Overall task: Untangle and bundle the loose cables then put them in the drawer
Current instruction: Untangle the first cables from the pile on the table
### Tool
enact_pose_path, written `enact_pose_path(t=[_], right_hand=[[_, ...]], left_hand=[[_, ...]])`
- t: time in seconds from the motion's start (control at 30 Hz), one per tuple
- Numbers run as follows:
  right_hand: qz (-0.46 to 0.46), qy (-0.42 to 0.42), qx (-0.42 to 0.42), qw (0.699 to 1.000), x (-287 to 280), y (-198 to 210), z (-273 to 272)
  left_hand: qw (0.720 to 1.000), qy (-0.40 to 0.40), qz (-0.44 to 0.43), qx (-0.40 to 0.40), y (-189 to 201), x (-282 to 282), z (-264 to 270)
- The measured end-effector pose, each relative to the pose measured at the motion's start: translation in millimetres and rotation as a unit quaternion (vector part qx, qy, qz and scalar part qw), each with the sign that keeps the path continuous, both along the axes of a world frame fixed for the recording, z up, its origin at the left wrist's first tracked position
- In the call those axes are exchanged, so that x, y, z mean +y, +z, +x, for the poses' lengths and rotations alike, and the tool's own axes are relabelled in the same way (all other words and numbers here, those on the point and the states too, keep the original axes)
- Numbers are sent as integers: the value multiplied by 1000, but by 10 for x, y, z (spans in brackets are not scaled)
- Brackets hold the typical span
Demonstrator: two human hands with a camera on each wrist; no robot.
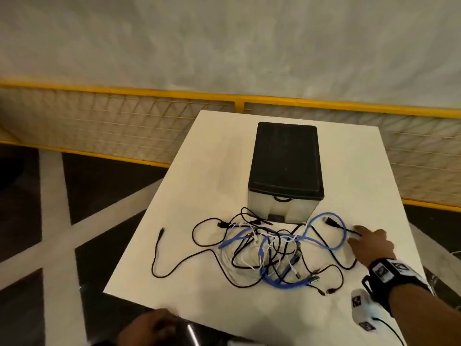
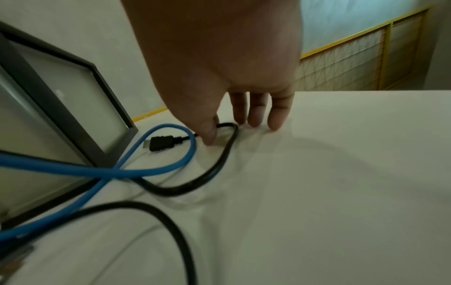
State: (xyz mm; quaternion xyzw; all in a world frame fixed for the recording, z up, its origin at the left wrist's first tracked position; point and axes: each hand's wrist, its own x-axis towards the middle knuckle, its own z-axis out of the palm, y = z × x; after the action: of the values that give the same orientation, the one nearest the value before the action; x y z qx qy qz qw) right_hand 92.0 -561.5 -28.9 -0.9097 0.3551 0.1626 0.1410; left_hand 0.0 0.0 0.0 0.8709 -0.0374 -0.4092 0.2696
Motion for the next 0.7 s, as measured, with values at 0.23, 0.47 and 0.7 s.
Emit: enact_pose_path(t=[0.23,0.47,0.7], right_hand=[[174,-145,-107,968,96,324,-161],[429,-316,-424,732,476,1344,-368],[352,8,-465,812,1372,1935,-520]], left_hand=[[987,80,-137,-8,476,-473,321],[960,15,-275,-55,970,-1326,719],[926,-54,-368,-67,1664,-2200,1000]])
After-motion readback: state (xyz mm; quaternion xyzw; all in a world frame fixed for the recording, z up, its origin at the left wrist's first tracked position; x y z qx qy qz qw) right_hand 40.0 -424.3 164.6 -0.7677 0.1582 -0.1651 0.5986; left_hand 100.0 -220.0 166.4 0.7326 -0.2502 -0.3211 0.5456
